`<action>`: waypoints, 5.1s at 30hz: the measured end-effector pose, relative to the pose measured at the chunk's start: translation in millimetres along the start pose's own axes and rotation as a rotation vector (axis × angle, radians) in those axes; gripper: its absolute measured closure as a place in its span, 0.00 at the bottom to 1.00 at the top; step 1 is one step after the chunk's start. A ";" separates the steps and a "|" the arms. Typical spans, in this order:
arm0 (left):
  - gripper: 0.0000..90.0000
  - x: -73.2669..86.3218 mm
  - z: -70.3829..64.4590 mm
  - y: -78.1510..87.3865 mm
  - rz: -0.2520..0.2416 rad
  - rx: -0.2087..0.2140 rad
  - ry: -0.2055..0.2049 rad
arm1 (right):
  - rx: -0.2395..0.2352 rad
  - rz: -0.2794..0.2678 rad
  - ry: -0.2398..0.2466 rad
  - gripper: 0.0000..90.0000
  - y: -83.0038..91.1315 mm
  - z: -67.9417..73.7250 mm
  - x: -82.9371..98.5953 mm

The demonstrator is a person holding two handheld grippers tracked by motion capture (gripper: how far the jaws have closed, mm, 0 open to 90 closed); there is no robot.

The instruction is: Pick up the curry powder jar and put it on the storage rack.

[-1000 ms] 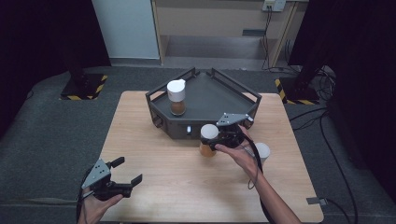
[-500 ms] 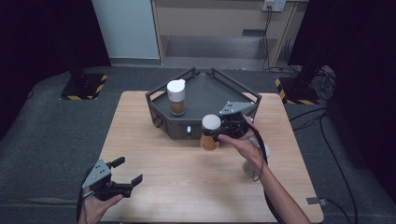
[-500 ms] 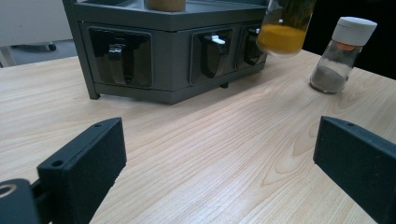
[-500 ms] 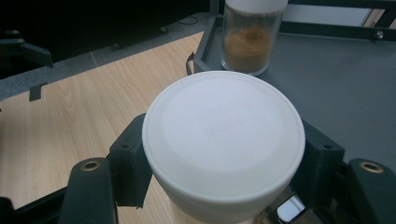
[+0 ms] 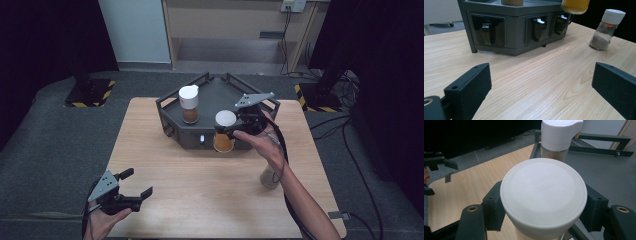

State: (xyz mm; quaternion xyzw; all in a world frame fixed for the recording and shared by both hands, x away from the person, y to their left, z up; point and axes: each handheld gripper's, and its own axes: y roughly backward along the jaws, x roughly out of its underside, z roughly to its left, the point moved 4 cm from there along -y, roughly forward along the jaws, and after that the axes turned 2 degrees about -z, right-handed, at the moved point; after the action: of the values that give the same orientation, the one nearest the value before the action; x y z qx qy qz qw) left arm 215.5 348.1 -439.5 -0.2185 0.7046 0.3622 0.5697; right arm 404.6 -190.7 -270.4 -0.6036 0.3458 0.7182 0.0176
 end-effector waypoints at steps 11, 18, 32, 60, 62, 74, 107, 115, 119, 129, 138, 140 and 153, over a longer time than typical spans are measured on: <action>0.02 0.3 0.3 -0.4 0.000 0.002 0.002 | 0.011 -0.009 -0.016 0.38 6.6 -9.9 -19.9; 0.02 0.4 0.5 -0.2 0.001 0.002 0.004 | 0.039 -0.008 -0.026 0.38 6.2 -17.8 -32.8; 0.02 0.5 1.2 -0.1 0.002 0.003 0.006 | 0.121 -0.017 -0.069 0.37 -3.8 -30.6 -43.0; 0.02 0.7 1.5 -0.6 0.006 0.007 0.002 | 0.209 -0.006 -0.116 0.38 -48.9 -50.6 -42.1; 0.02 0.7 1.5 -0.5 0.006 0.007 0.001 | 0.210 -0.007 -0.122 0.38 -51.4 -52.5 -41.3; 0.02 0.7 1.5 -0.3 0.006 0.007 0.001 | 0.224 0.010 -0.118 0.38 -63.3 -56.4 -41.1; 0.02 0.3 0.9 -0.3 0.008 0.009 -0.005 | 0.238 -0.008 -0.125 0.30 -77.8 -55.6 -30.4; 0.02 0.2 1.0 -0.4 0.010 0.009 -0.007 | 0.311 -0.050 -0.103 0.10 -69.8 -45.1 -30.0; 0.02 0.3 0.7 -0.4 0.008 0.008 -0.005 | 0.325 -0.073 -0.080 0.08 -61.4 -42.0 -31.1; 0.02 0.1 0.4 -0.7 0.010 0.006 -0.006 | 0.302 -0.108 -0.073 0.06 -38.7 -36.6 -34.8; 0.02 -0.3 0.5 -0.6 0.013 0.004 -0.009 | 0.280 -0.143 -0.075 0.05 -11.7 -30.3 -33.8; 0.02 -0.2 0.4 -0.7 0.013 0.004 -0.009 | 0.277 -0.151 -0.071 0.05 -5.7 -28.5 -32.3; 0.02 -0.1 0.2 -0.9 0.013 0.002 -0.008 | 0.211 -0.175 -0.042 0.05 28.6 -17.6 -18.0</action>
State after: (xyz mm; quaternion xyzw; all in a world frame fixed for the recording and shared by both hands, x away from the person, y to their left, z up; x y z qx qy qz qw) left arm 216.3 347.7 -439.6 -0.2119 0.7041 0.3660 0.5704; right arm 411.9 -214.5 -241.6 -0.6109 0.3648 0.6863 0.1509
